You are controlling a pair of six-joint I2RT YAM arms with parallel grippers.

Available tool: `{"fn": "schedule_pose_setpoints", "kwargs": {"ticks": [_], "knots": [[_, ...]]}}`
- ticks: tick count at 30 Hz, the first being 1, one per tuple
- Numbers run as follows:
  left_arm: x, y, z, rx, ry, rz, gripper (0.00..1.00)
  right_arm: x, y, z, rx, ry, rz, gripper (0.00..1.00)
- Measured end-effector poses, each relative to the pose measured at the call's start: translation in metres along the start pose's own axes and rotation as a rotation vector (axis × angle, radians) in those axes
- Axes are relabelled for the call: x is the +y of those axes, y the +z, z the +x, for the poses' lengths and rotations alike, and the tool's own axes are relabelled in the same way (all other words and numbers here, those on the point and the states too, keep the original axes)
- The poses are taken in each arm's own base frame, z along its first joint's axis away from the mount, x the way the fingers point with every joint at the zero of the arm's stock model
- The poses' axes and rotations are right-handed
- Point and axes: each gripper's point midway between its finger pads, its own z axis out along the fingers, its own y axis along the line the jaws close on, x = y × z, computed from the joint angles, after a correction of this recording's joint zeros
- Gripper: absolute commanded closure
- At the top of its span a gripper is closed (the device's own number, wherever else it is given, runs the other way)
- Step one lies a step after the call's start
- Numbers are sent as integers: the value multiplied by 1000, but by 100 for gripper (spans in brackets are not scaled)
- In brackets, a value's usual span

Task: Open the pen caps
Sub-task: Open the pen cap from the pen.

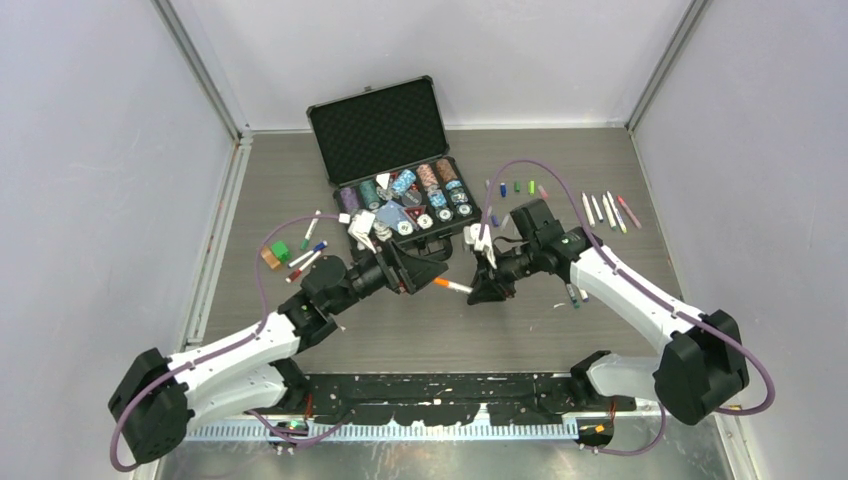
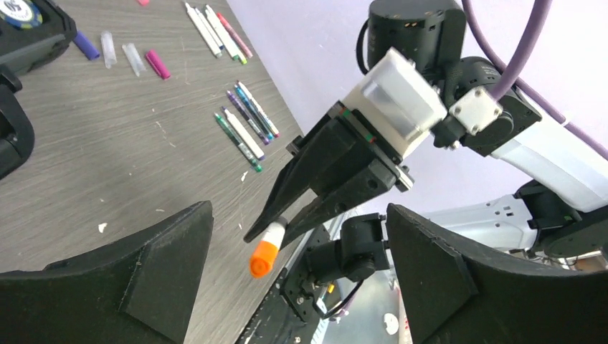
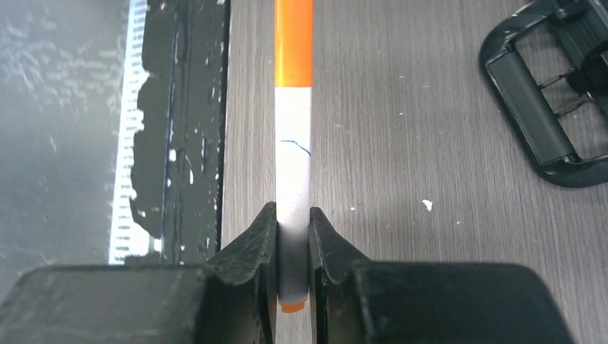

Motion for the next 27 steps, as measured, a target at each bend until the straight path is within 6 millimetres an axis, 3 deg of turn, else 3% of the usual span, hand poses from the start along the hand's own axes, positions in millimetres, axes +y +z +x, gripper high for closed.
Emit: {"fn": "schedule_pose_setpoints", "kwargs": {"ticks": [7, 12, 27], "knots": [[10, 9, 7, -3, -76, -23, 18, -17, 3, -14, -66, 179, 48, 100], [7, 11, 1, -31, -76, -17, 36, -20, 4, -19, -92, 227, 59, 100], [21, 17, 2, -59, -70, -46, 51, -19, 9, -24, -135, 311, 25, 100]]}}
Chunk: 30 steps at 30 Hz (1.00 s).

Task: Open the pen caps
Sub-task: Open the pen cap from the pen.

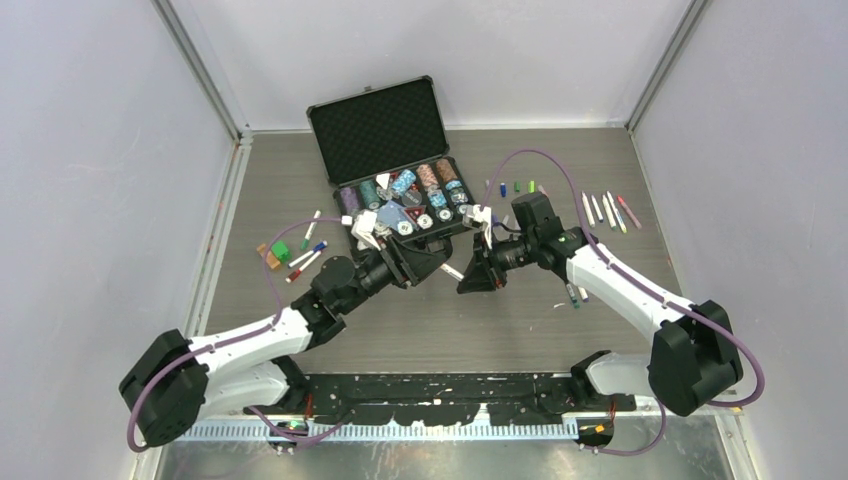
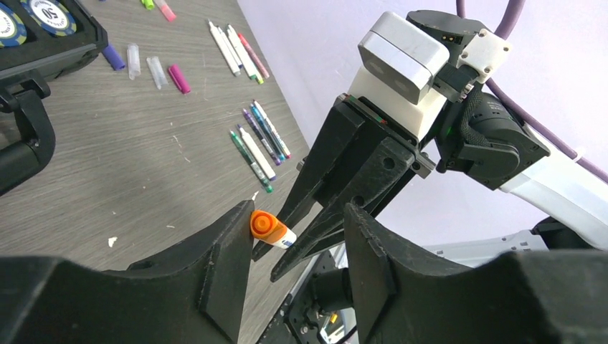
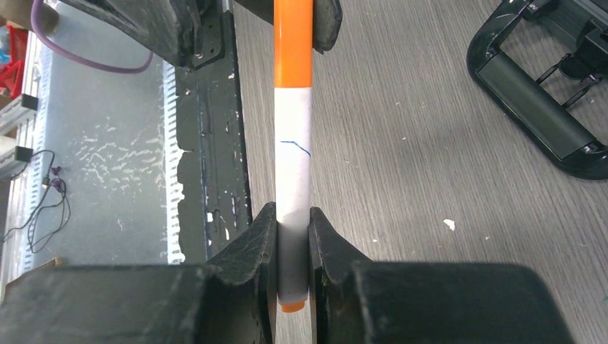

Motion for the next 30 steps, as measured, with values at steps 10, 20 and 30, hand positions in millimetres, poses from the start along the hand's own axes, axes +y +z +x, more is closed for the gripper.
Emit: {"fn": "schedule_pose_setpoints", "kwargs": {"ticks": [10, 20, 30], "knots": [[4, 3, 0, -15, 6, -3, 81, 3, 1, -3, -12, 8, -19, 100], [8, -2, -4, -54, 39, -9, 100, 4, 2, -5, -25, -3, -38, 100], [-12, -46, -41, -199, 176, -45, 100, 19, 10, -25, -64, -132, -129, 99]]}}
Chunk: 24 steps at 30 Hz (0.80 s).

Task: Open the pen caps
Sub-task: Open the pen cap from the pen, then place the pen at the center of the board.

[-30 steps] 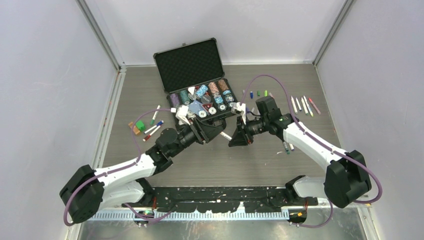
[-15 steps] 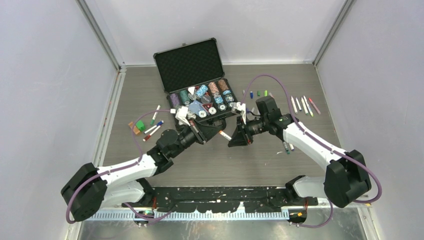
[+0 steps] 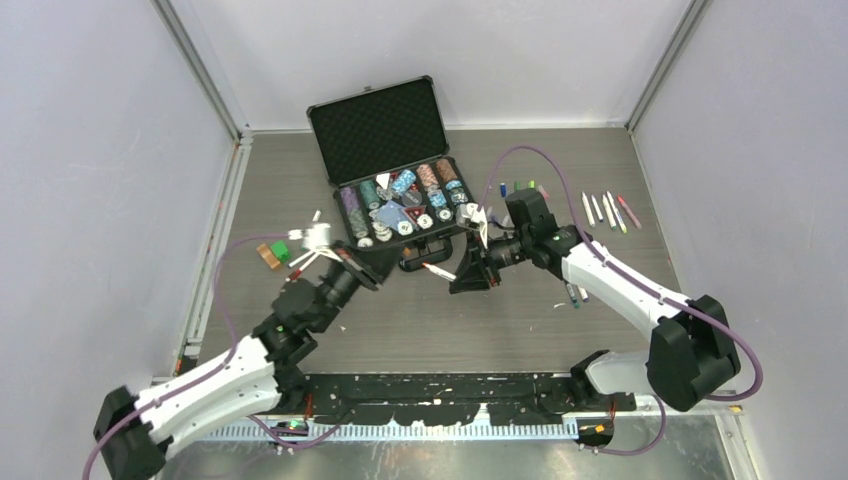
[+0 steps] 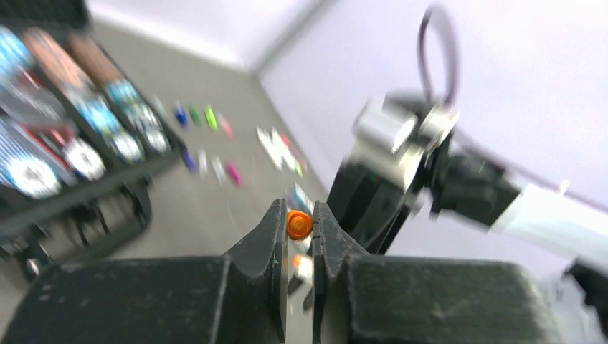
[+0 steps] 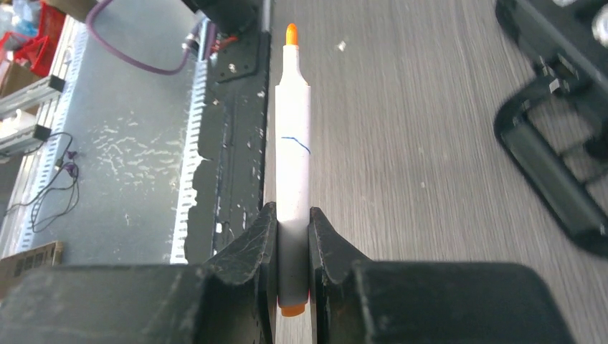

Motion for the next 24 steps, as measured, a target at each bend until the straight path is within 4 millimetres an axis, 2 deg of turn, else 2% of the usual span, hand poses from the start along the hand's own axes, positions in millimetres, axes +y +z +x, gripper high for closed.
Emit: {"fn": "schedule_pose_setpoints", "kwargs": {"ticks": [2, 5, 8, 11, 14, 20, 24], "knots": [[0, -8, -39, -145, 19, -24, 100, -4, -4, 10, 20, 48, 22, 100], [-3, -24, -80, -298, 28, -48, 100, -9, -7, 27, 56, 110, 44, 100], [-3, -30, -93, -342, 34, -70, 100, -7, -7, 35, 80, 121, 47, 99], [7, -32, -89, -324, 54, -116, 100, -9, -10, 43, 111, 113, 63, 99], [21, -35, -76, -268, 78, -169, 100, -14, -18, 54, 147, 109, 99, 100], [37, -42, -56, -165, 90, -240, 100, -33, -48, 69, 241, 99, 245, 99], [47, -47, -40, -88, 100, -272, 100, -43, -72, 81, 378, 128, 379, 99]]}}
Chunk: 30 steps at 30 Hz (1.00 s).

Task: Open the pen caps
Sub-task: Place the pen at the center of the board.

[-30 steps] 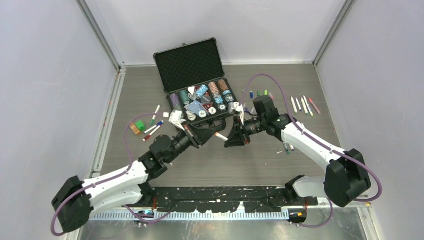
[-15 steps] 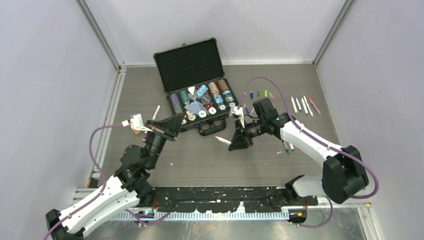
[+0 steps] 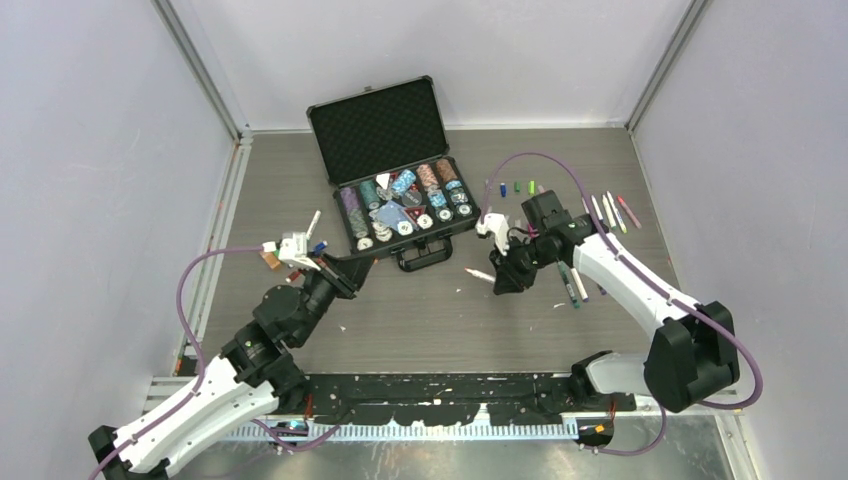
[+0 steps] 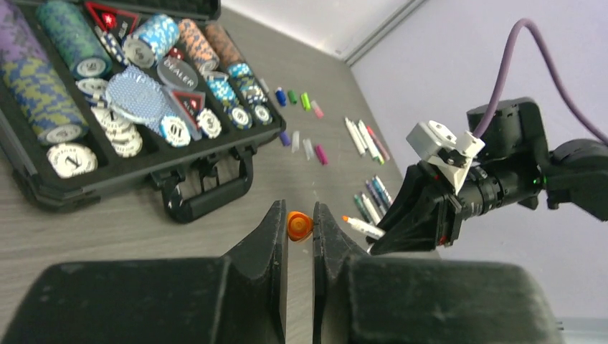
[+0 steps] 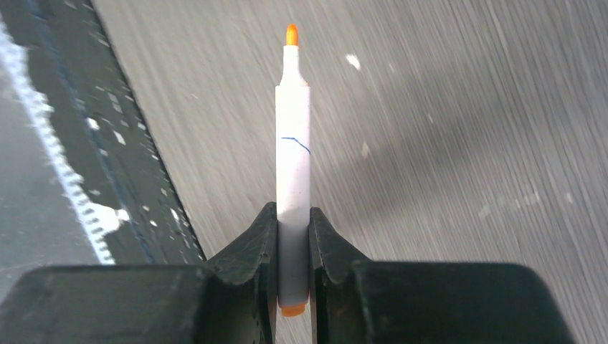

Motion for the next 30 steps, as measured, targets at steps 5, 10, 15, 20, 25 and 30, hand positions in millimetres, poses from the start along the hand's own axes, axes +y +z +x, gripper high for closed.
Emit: {"fn": "schedule_pose_setpoints", "kwargs": {"ticks": [5, 10, 15, 20, 25, 30], "knots": [[4, -3, 11, 50, 9, -9, 100, -29, -15, 47, 152, 99, 187, 96], [3, -3, 14, 63, 12, -1, 100, -51, -31, 100, 286, 209, 349, 97], [4, -2, 21, 86, 18, 3, 100, -59, -33, 128, 393, 259, 390, 97], [11, -2, 34, 115, 14, 1, 100, -55, -25, 131, 399, 287, 346, 97], [17, 0, 48, 153, 15, -13, 100, -49, -11, 119, 366, 285, 282, 96], [17, 2, 52, 166, -10, -17, 100, -39, 15, 90, 319, 142, 241, 93]]}}
